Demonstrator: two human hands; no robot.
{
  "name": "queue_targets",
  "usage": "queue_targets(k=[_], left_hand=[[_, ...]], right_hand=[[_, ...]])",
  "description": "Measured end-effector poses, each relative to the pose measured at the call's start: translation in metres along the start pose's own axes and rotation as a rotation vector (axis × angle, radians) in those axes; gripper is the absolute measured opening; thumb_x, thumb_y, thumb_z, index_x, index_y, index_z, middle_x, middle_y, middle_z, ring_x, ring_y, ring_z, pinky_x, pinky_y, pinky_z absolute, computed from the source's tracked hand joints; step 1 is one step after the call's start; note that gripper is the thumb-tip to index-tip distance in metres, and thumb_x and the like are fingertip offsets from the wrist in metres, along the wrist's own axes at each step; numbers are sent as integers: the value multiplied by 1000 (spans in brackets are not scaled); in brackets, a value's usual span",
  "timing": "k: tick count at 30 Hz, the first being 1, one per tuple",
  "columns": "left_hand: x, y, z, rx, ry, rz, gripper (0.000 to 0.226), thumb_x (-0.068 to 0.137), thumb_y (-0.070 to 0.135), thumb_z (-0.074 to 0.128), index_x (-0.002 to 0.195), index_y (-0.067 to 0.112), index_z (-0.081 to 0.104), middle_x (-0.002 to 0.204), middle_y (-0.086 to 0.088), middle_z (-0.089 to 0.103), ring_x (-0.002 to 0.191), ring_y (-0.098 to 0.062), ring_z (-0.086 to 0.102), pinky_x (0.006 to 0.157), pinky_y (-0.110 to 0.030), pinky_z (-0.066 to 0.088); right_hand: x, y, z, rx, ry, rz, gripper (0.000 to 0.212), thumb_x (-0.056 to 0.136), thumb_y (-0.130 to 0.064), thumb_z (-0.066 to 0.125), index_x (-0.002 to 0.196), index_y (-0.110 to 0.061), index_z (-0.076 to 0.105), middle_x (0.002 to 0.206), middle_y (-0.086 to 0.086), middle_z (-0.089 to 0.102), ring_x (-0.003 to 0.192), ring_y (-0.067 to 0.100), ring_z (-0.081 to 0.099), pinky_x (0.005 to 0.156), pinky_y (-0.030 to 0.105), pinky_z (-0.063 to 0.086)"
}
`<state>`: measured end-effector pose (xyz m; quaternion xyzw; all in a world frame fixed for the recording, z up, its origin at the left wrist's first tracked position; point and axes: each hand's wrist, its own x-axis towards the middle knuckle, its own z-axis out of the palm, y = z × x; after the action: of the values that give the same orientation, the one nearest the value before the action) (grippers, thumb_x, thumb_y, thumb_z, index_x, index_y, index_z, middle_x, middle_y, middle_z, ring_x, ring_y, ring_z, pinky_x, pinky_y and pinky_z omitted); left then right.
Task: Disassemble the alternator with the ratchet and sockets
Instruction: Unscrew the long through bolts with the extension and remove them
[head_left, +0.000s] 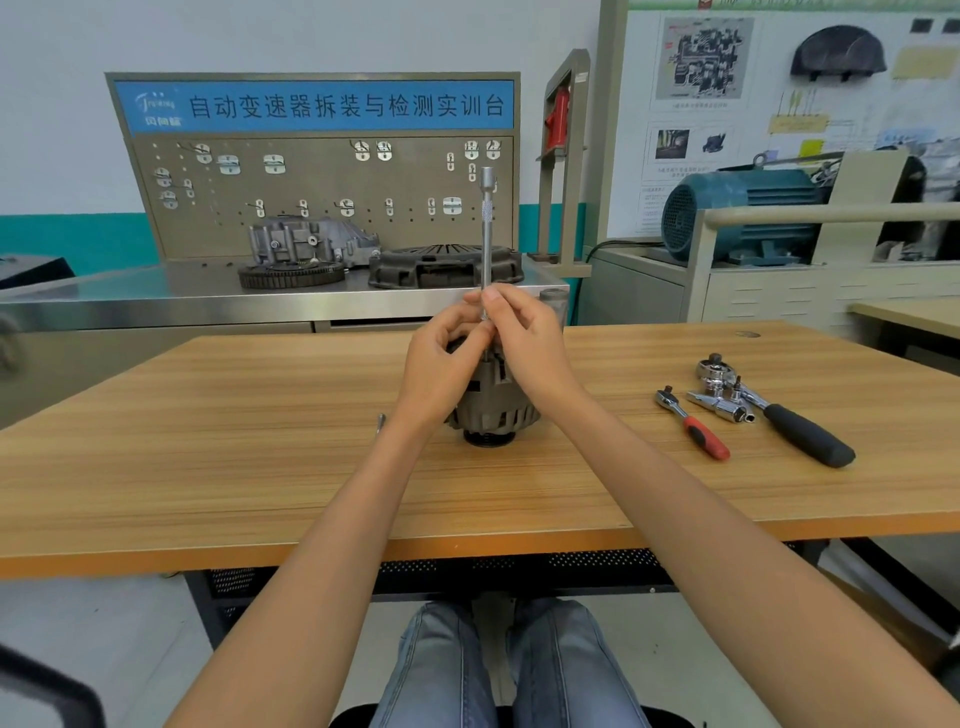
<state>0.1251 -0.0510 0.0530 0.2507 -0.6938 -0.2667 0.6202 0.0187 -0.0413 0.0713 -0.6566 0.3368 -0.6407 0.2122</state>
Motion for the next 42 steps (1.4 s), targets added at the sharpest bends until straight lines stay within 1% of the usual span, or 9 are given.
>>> queue_targets(k=[6,9,12,16,26,30,33,36,42], left_hand=[[0,1,0,7,5,-18,15,94,7,54,98,15,66,88,6,71,83,-5,66,72,-17,50],[-2,0,1,1,13,-21,14,94,8,55,99,14,66,89,4,71,85,-8,67,74,-18,51],[-2,0,2,-5,22,-19,13,94,9,55,101,12,66,90,2,71,85,-9,67,74,-19,51],[-2,0,2,-11,14,-4,13,95,10,56,101,14,66,91,2,71,84,-9,66,74,-20,51],[0,0,0,20,0,6,17,97,8,50,97,14,66,85,9,68,82,0,64,74,-15,49],[-1,0,1,20,11,1,15,97,8,52,99,11,66,89,4,69,85,-3,65,74,-15,48],[-2,0,2,19,26,-5,14,96,11,54,99,17,66,92,4,70,88,-6,66,75,-18,50],[-2,0,3,9,31,-6,14,95,12,56,96,22,66,88,9,71,85,-4,66,73,-17,50],[-2,1,2,11,38,11,12,93,12,59,92,22,66,83,11,70,80,-1,65,70,-14,49]], right_hand=[[-2,-2,1,27,2,43,22,97,-26,51,112,-13,61,84,-8,67,81,-2,64,72,14,51],[-4,-2,1,49,-4,38,6,95,-25,55,97,-20,53,73,-3,69,73,5,68,66,16,51],[-4,-2,1,37,-5,2,10,96,-22,54,86,-21,50,71,2,69,72,14,69,67,23,54],[-3,-1,0,28,-5,-30,13,97,-18,51,84,-20,53,64,-7,66,66,5,66,59,15,49],[-1,-2,-3,8,-48,-8,22,100,-13,41,104,-12,63,93,-7,64,97,14,63,89,31,53],[-2,-4,-2,11,-38,24,23,99,-20,45,112,-10,62,93,-9,65,94,6,63,82,21,53],[-3,-5,-1,22,-23,30,18,96,-25,52,109,-13,57,70,-13,68,74,-6,64,64,7,47],[-4,-5,-2,-1,-18,10,10,96,-22,53,100,-14,54,60,-11,66,65,-4,64,60,8,47],[-1,-3,-4,-30,-31,13,12,98,-21,50,102,-16,59,86,-5,66,77,-6,63,67,10,49]])
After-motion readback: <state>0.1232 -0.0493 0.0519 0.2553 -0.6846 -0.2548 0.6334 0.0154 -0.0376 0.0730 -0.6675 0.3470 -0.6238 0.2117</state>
